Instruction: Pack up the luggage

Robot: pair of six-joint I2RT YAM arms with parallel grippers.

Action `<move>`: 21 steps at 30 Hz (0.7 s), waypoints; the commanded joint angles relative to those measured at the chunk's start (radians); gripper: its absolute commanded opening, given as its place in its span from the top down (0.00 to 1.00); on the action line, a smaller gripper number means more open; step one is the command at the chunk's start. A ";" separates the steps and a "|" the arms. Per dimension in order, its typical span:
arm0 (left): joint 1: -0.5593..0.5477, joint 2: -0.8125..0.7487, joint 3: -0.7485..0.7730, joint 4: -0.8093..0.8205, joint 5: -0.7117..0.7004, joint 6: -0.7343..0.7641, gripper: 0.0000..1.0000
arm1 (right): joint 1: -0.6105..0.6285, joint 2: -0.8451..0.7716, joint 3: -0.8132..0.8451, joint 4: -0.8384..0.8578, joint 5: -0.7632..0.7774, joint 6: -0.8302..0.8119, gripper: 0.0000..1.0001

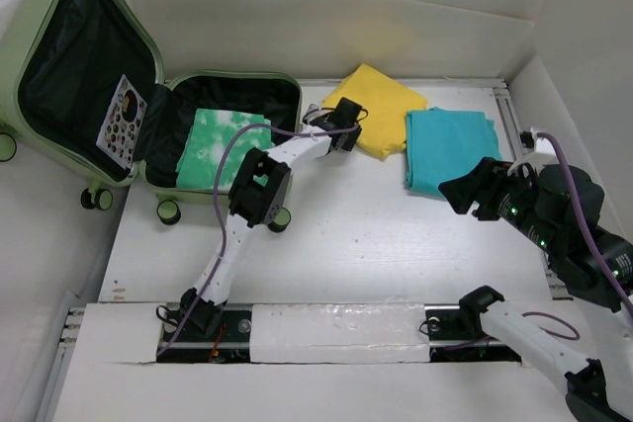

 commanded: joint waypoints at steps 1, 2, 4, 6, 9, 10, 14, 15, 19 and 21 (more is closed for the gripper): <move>0.019 0.060 0.024 -0.024 -0.007 0.021 0.83 | -0.005 0.003 0.007 -0.004 0.011 -0.006 0.32; 0.019 0.060 0.041 -0.010 -0.007 0.033 0.90 | -0.005 0.003 0.007 -0.004 0.011 -0.006 0.32; 0.030 0.060 0.076 -0.001 -0.007 0.101 1.00 | -0.005 0.003 0.016 -0.004 0.011 -0.006 0.32; 0.030 0.037 0.139 0.028 -0.017 0.168 1.00 | -0.005 0.003 0.016 -0.004 0.011 -0.006 0.32; 0.030 -0.038 0.170 0.077 -0.007 0.271 1.00 | -0.005 0.003 0.016 0.022 0.011 -0.006 0.32; 0.041 -0.058 0.188 0.120 0.005 0.287 1.00 | -0.005 0.012 0.016 0.022 0.011 -0.006 0.32; 0.085 -0.086 0.360 0.148 0.113 0.363 1.00 | -0.005 0.046 0.016 0.071 -0.007 -0.006 0.32; 0.111 -0.086 0.406 0.148 0.169 0.374 1.00 | -0.005 0.046 0.016 0.088 -0.007 -0.006 0.32; 0.182 -0.170 0.437 0.187 0.283 0.400 1.00 | -0.005 0.076 0.016 0.116 -0.019 -0.006 0.32; 0.210 -0.230 0.385 0.234 0.302 0.438 1.00 | -0.005 0.087 0.016 0.139 -0.030 -0.006 0.32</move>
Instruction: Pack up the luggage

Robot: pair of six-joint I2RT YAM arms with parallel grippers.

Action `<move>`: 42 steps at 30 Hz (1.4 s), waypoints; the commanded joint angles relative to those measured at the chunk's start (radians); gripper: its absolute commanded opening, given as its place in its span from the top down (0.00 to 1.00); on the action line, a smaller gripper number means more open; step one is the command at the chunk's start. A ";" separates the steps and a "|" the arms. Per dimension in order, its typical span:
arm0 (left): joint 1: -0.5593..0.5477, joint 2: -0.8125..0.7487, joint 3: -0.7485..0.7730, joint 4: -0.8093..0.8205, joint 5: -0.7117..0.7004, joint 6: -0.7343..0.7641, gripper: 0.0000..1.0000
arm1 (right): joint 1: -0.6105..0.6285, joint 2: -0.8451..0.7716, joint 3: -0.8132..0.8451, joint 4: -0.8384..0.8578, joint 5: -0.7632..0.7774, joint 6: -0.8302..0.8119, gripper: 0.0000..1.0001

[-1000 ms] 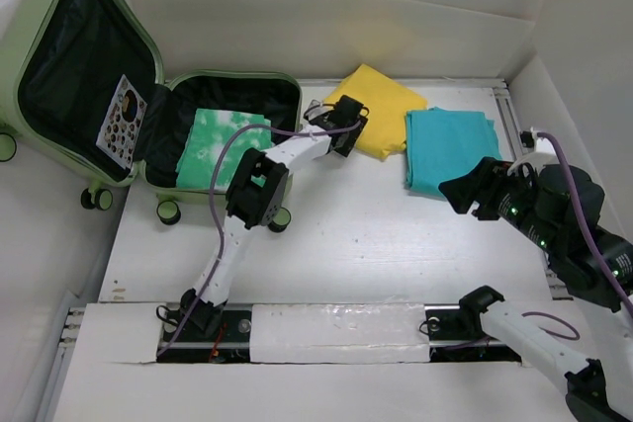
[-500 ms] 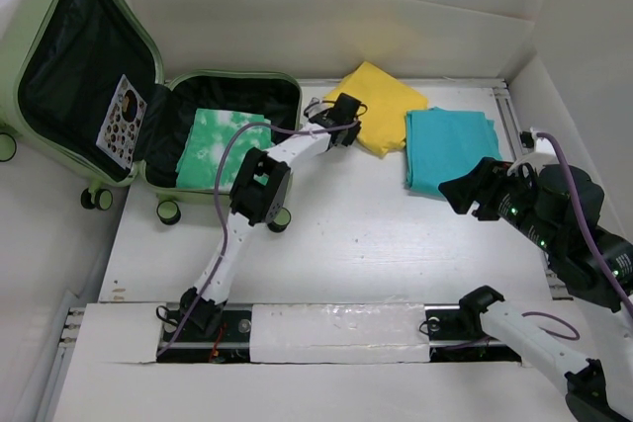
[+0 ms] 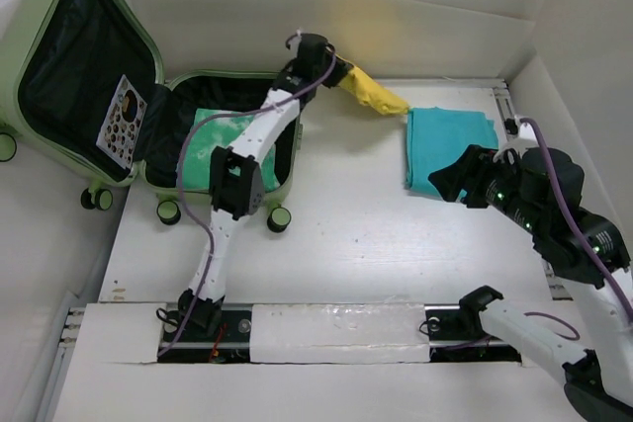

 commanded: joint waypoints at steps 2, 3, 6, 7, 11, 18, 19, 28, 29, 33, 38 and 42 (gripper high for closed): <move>0.116 -0.261 0.009 0.177 0.087 0.101 1.00 | -0.005 0.022 0.016 0.100 -0.044 -0.006 0.32; 0.134 -0.276 0.009 0.166 0.099 0.110 1.00 | -0.005 0.031 0.016 0.100 -0.044 -0.006 0.32; 0.221 -0.350 -0.077 0.157 0.168 0.130 1.00 | -0.005 0.042 0.016 0.120 -0.064 -0.006 0.32; 0.243 -0.374 -0.117 0.157 0.187 0.147 1.00 | -0.005 0.053 0.016 0.120 -0.064 -0.006 0.32; 0.336 -0.529 -0.348 0.204 0.245 0.228 1.00 | -0.005 0.062 0.016 0.138 -0.085 -0.006 0.32; 0.530 -0.923 -1.026 0.416 0.311 0.208 1.00 | -0.005 0.091 -0.013 0.173 -0.116 -0.006 0.32; 0.560 -1.003 -1.092 0.416 0.311 0.208 1.00 | -0.005 0.091 -0.022 0.186 -0.125 -0.006 0.32; 0.623 -1.160 -1.557 0.388 0.156 0.291 1.00 | -0.005 0.125 -0.044 0.198 -0.159 -0.046 0.32; 0.648 -1.171 -1.573 0.373 0.147 0.300 1.00 | -0.014 0.134 -0.044 0.198 -0.159 -0.055 0.32; 0.673 -1.180 -1.596 0.240 0.031 0.300 0.97 | -0.014 0.134 -0.068 0.198 -0.159 -0.055 0.27; 0.673 -1.233 -1.535 0.059 -0.068 0.349 0.54 | -0.014 0.125 -0.114 0.198 -0.107 -0.055 0.15; 0.657 -1.376 -1.481 0.077 -0.057 0.371 0.41 | -0.033 0.140 -0.146 0.198 -0.028 -0.055 0.14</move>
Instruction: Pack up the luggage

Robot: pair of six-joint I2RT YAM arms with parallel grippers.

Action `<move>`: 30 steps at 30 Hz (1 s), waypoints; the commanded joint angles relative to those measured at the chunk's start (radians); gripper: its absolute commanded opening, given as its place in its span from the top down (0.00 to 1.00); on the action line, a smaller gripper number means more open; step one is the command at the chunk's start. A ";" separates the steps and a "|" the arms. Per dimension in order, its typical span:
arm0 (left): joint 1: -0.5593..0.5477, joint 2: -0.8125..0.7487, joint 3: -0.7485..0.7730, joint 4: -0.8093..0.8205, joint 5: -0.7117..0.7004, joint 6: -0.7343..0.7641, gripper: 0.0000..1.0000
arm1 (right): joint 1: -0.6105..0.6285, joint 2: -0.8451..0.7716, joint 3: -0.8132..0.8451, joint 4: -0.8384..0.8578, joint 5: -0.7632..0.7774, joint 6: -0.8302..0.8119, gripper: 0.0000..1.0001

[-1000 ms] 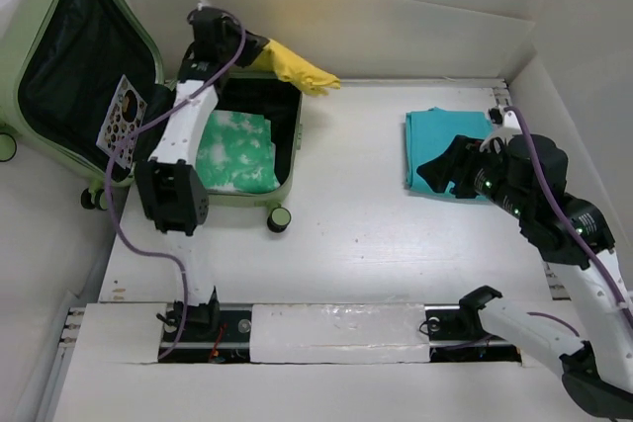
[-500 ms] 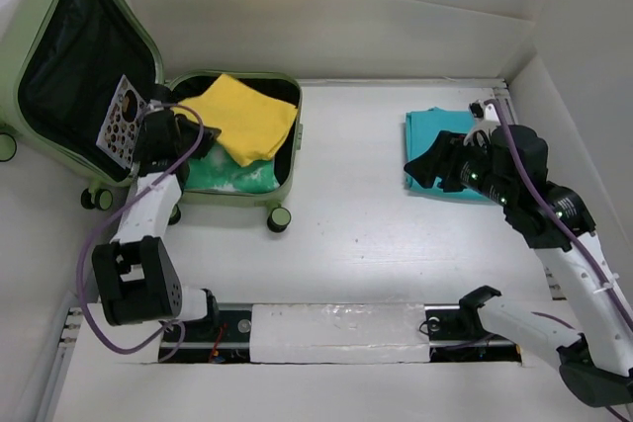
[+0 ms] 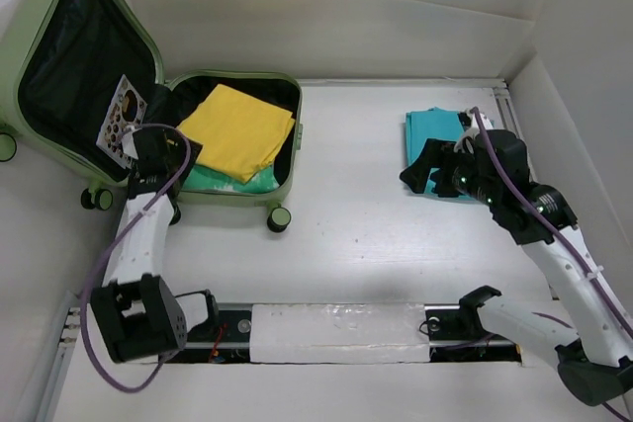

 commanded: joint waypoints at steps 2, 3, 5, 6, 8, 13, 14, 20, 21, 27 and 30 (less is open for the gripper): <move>-0.086 -0.164 0.160 0.038 -0.033 0.067 0.30 | -0.031 0.018 -0.026 0.045 0.084 -0.014 0.14; -0.123 -0.164 0.187 0.062 -0.008 0.079 0.30 | -0.046 0.018 -0.026 0.045 0.084 -0.014 0.14; -0.294 -0.082 0.259 0.042 0.010 0.088 0.30 | -0.069 0.032 -0.017 0.045 0.084 0.015 0.16; -0.380 -0.039 0.337 0.006 -0.017 0.088 0.30 | -0.069 0.032 0.005 0.045 0.095 0.024 0.20; -0.671 0.103 0.414 -0.025 -0.148 0.100 0.29 | -0.081 0.023 0.033 0.045 0.122 0.033 0.25; -1.008 0.449 0.655 -0.002 -0.152 0.053 0.29 | -0.112 -0.037 0.202 -0.023 0.218 0.056 0.41; -1.033 0.505 0.692 0.010 -0.139 0.042 0.29 | -0.121 -0.057 0.227 -0.045 0.230 0.067 0.45; -1.122 1.010 1.176 -0.117 -0.071 0.054 0.29 | -0.121 -0.100 0.333 -0.100 0.164 0.076 0.62; -1.122 1.065 1.242 -0.139 -0.071 0.065 0.29 | -0.121 -0.100 0.333 -0.109 0.141 0.076 0.62; -1.084 1.297 1.410 -0.144 -0.048 0.025 0.37 | -0.121 -0.126 0.255 -0.132 -0.015 0.076 0.39; -1.075 1.334 1.390 -0.133 -0.025 0.025 0.66 | -0.121 -0.136 0.244 -0.152 -0.015 0.076 0.38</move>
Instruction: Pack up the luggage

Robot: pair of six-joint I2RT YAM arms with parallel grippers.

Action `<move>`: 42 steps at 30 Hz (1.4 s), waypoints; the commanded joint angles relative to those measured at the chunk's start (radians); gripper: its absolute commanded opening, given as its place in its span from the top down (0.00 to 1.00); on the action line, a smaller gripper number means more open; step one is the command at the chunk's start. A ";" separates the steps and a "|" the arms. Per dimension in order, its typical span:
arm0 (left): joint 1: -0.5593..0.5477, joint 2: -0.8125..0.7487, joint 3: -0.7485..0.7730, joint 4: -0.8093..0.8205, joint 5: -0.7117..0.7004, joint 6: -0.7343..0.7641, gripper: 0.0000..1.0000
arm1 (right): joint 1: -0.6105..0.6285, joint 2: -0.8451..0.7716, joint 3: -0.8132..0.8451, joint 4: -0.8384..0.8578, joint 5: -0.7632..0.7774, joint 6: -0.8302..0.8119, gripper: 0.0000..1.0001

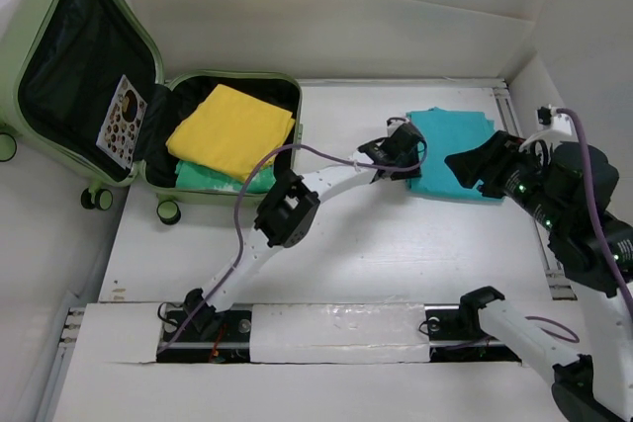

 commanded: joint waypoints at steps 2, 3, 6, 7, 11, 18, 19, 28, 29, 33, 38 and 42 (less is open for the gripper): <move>0.024 -0.011 0.037 -0.028 0.005 -0.004 0.89 | -0.005 -0.009 -0.003 -0.039 -0.040 0.003 0.37; 0.024 -0.023 0.017 -0.028 -0.006 -0.004 1.00 | -0.005 -0.009 -0.003 -0.039 -0.040 0.003 0.37; 0.068 -0.139 -0.130 0.007 -0.056 -0.014 1.00 | -0.005 -0.009 -0.024 -0.039 -0.064 0.003 0.37; 0.086 -0.173 -0.228 0.024 -0.066 -0.014 1.00 | -0.005 -0.009 -0.024 -0.030 -0.080 0.003 0.37; 0.197 -0.294 -0.399 0.061 -0.066 -0.003 1.00 | -0.005 0.000 -0.098 -0.002 -0.124 0.003 0.36; 0.268 -0.422 -0.413 0.021 -0.129 0.054 0.69 | -0.005 0.033 -0.165 0.053 -0.190 -0.006 0.32; 0.268 -0.436 -0.401 0.012 -0.139 0.054 0.63 | -0.005 0.033 -0.175 0.053 -0.190 -0.006 0.32; 0.133 -0.698 -0.676 -0.012 -0.135 -0.033 0.41 | -0.005 0.043 -0.195 0.053 -0.182 -0.056 0.29; 0.108 -0.715 -0.715 0.000 -0.135 -0.100 0.41 | -0.005 0.043 -0.207 0.053 -0.182 -0.056 0.29; 0.041 -0.759 -0.903 0.088 -0.100 -0.318 0.40 | -0.005 0.043 -0.216 0.053 -0.182 -0.066 0.29; 0.031 -0.735 -1.017 0.265 -0.070 -0.457 0.40 | -0.005 0.024 -0.207 0.042 -0.182 -0.096 0.29; 0.067 -0.669 -1.026 0.331 -0.061 -0.533 0.36 | -0.005 0.001 -0.217 0.022 -0.182 -0.096 0.29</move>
